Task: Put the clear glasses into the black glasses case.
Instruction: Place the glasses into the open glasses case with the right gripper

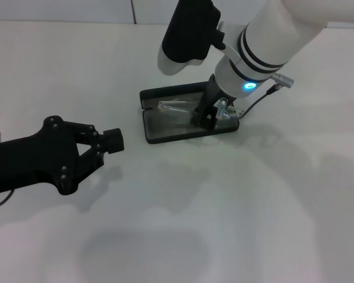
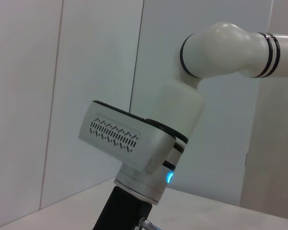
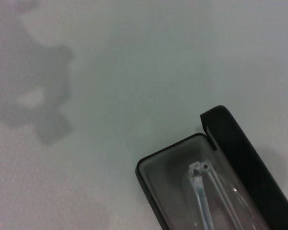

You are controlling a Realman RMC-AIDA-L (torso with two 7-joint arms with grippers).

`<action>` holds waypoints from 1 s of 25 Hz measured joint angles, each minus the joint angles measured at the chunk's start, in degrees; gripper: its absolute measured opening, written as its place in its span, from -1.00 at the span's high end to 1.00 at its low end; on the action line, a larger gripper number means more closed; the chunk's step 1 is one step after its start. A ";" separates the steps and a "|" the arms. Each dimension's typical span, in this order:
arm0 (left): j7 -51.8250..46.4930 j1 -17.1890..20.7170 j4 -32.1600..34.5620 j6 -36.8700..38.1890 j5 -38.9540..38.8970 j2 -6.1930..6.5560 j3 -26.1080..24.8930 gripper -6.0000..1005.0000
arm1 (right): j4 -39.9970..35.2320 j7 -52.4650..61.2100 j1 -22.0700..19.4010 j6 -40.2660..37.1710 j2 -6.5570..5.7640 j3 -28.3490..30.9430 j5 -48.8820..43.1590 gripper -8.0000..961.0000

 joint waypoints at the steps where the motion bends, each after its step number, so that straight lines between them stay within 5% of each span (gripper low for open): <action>1: 0.00 -0.04 0.00 -0.02 0.00 0.00 0.00 0.87 | -0.07 0.00 0.00 -0.09 0.00 0.00 -0.10 0.76; 25: 0.09 -0.10 0.00 -0.07 0.01 -0.09 -0.63 0.87 | -2.77 0.02 -0.67 -1.08 0.00 -0.11 -1.81 0.67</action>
